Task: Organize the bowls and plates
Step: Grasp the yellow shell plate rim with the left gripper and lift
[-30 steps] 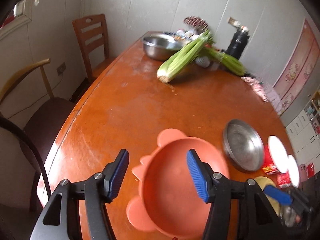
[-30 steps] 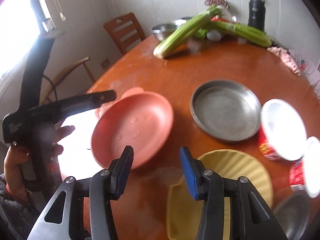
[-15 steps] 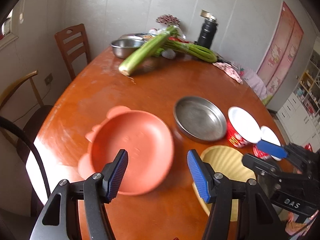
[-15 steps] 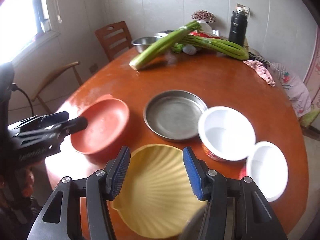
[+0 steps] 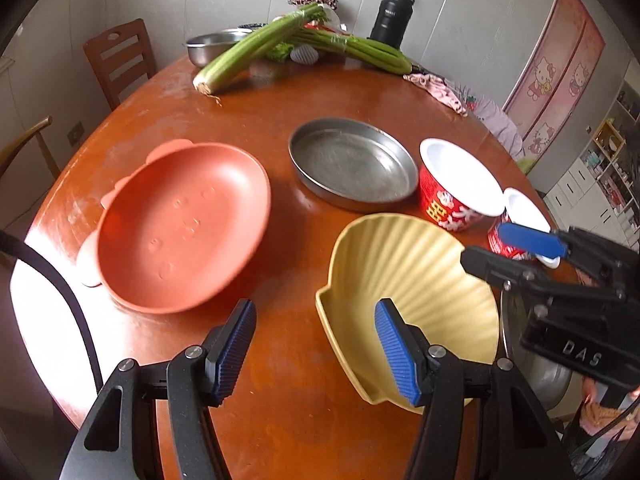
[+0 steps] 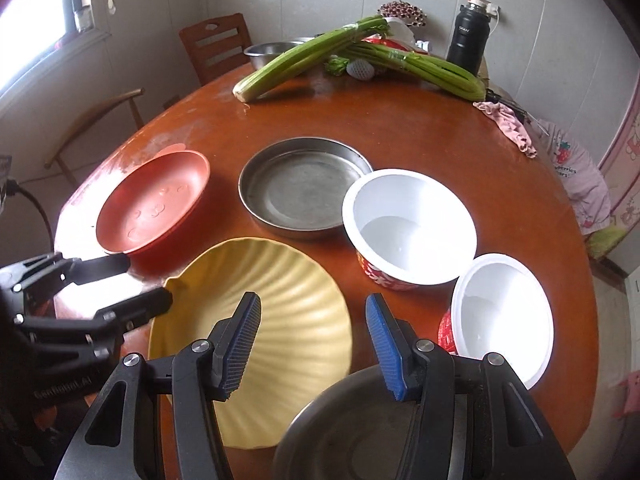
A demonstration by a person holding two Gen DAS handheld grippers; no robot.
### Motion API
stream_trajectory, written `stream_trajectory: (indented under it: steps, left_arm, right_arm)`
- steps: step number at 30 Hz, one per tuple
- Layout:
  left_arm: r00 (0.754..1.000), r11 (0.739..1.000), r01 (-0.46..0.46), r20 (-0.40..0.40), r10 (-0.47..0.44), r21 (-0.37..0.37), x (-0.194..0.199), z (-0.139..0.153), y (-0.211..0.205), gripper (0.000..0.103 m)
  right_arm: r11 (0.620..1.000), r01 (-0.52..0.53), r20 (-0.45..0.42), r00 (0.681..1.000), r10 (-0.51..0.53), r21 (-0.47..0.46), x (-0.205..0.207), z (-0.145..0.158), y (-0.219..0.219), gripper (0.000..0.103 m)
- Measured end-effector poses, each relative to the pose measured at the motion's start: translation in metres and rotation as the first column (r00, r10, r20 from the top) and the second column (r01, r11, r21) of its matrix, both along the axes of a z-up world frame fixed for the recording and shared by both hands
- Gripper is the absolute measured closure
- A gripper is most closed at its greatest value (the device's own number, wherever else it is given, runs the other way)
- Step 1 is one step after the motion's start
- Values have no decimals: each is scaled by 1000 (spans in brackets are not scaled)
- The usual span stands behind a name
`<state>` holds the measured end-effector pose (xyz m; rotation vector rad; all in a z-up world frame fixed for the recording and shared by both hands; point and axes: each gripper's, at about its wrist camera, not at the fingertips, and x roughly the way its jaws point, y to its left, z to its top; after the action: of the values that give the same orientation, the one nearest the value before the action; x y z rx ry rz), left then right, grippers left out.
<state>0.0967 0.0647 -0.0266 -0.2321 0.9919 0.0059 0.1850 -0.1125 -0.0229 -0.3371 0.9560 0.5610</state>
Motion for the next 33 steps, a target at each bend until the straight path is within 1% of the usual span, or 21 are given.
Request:
stream_trajectory:
  steps: [3,11,18,23,26,28,30,33]
  left_arm:
    - [1000,1000,-1,-14,1,-2,1,-4,-5,42]
    - [999,1000,3,-42,-3,4,7,-11,-12,42]
    - [998,1000,14,-61,-13,13,10,-20,-16,42]
    - [997,1000,30,-65,-29,3,12,-23,-17,42]
    - [997,999,37,-69,-37,-2,13,-25,-19,42]
    - [997,999,45,-66,-45,-2,13,-24,-21,48]
    - [996,998,58,-61,-59,-16,13,-24,-22,59]
    - [997,998,60,-57,-61,-16,13,-24,-24,61]
  right_arm:
    - [1000,-14,-1,1000,14,-11,1,-3,0,46]
    - [999,-22,-42,999,21,-25,12,-16,5,46]
    - [997,-28,-71,997,22,-77,20,-30,14,46]
    - [994,-27,-107,994,16,-102,26,-42,18,46]
    - [995,-34,-142,990,21,-93,28,-48,19,46]
    - [995,-38,-155,988,23,-92,29,-51,20,47]
    - [996,-40,-162,986,27,-80,30,-51,21,46]
    - [997,-40,-166,986,27,-72,29,-51,22,48]
